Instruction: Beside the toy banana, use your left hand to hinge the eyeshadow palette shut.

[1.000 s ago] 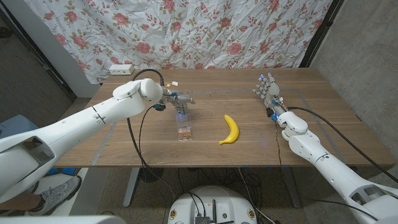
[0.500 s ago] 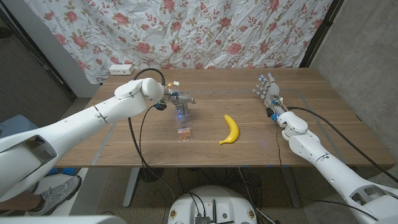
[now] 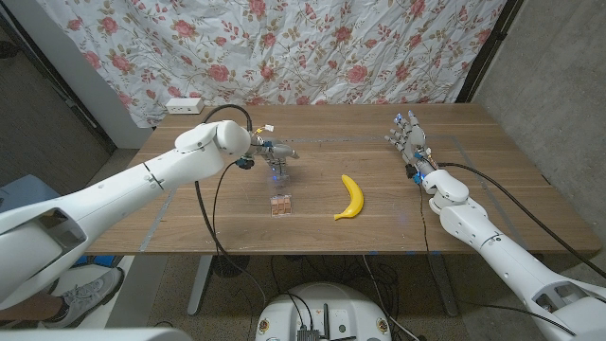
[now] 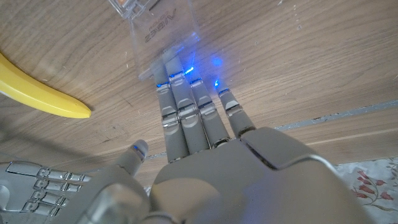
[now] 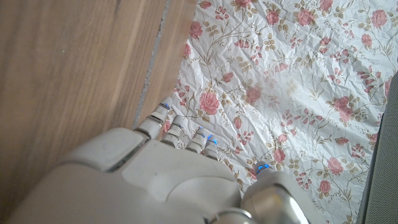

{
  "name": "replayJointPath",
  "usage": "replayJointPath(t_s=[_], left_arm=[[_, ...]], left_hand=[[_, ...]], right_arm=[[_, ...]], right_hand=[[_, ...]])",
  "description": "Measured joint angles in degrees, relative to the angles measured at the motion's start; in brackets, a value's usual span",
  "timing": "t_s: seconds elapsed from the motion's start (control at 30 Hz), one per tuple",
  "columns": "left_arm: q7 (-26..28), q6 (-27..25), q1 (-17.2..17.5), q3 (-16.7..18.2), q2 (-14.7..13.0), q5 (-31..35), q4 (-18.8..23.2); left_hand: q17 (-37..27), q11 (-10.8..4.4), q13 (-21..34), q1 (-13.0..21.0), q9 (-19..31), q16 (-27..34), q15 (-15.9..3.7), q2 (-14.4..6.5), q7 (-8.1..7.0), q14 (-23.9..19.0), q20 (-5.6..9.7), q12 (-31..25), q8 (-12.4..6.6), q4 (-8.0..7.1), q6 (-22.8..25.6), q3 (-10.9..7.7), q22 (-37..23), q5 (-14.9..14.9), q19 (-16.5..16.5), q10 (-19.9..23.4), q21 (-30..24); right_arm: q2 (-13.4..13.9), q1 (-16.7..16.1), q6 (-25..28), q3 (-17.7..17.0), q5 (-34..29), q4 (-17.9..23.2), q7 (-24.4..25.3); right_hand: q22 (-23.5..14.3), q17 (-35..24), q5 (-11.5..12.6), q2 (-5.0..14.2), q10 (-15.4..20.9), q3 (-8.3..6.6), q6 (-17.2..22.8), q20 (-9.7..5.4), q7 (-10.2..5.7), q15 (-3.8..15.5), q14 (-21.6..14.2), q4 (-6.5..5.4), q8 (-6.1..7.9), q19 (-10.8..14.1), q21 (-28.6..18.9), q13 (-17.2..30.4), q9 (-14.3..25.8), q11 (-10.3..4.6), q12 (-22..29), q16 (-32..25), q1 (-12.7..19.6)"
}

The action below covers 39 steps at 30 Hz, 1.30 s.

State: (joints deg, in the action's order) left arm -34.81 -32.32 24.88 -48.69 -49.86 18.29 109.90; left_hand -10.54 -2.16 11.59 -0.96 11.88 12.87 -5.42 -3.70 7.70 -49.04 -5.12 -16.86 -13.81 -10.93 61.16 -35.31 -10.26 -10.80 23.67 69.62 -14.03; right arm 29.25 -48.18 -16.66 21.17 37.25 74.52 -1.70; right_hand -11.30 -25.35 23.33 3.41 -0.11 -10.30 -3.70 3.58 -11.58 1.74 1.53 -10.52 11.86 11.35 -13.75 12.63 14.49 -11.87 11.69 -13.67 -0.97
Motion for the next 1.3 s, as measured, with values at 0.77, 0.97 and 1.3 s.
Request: replayJointPath(t_s=[0.77,0.97,1.3], left_arm=[[1.5,-0.7,2.6,2.2,-2.2,-0.8,4.0],[1.7,-0.8,3.2,2.6,-2.8,-1.0,5.0],[1.9,-1.1,4.1,3.4,-3.8,-1.3,6.6]], left_hand=[[0.0,-0.51,0.5,0.0,0.5,0.0,-0.51,0.0,-0.52,-0.5,0.32,-0.4,-0.39,0.04,0.5,-0.52,0.0,0.0,0.3,1.7,0.3],[-0.1,-0.52,0.5,0.0,0.8,0.0,-0.50,0.0,-0.52,-0.5,0.31,-0.4,-0.39,0.00,0.5,-0.56,0.0,0.0,0.3,1.7,0.3],[-0.3,-0.74,0.5,0.0,0.8,0.0,-0.49,0.0,-0.62,-0.5,0.31,-0.4,-0.39,-0.11,0.6,-0.67,0.0,0.0,0.3,1.7,0.4]], right_arm=[[0.0,0.0,0.0,0.0,0.0,0.0,0.0],[0.0,0.0,0.0,0.0,0.0,0.0,0.0],[0.0,0.0,0.0,0.0,0.0,0.0,0.0]], right_hand=[[0.0,0.0,0.0,0.00,0.0,0.00,0.0,0.00,0.00,0.00,0.0,0.00,0.00,0.0,0.0,0.0,0.0,0.00,0.0,0.0,0.0],[0.0,0.0,0.0,0.00,0.0,0.00,0.0,0.00,0.00,0.00,0.0,0.00,0.00,0.0,0.0,0.0,0.0,0.00,0.0,0.0,0.0],[0.0,0.0,0.0,0.00,0.0,0.00,0.0,0.00,0.00,0.00,0.0,0.00,0.00,0.0,0.0,0.0,0.0,0.00,0.0,0.0,0.0]])
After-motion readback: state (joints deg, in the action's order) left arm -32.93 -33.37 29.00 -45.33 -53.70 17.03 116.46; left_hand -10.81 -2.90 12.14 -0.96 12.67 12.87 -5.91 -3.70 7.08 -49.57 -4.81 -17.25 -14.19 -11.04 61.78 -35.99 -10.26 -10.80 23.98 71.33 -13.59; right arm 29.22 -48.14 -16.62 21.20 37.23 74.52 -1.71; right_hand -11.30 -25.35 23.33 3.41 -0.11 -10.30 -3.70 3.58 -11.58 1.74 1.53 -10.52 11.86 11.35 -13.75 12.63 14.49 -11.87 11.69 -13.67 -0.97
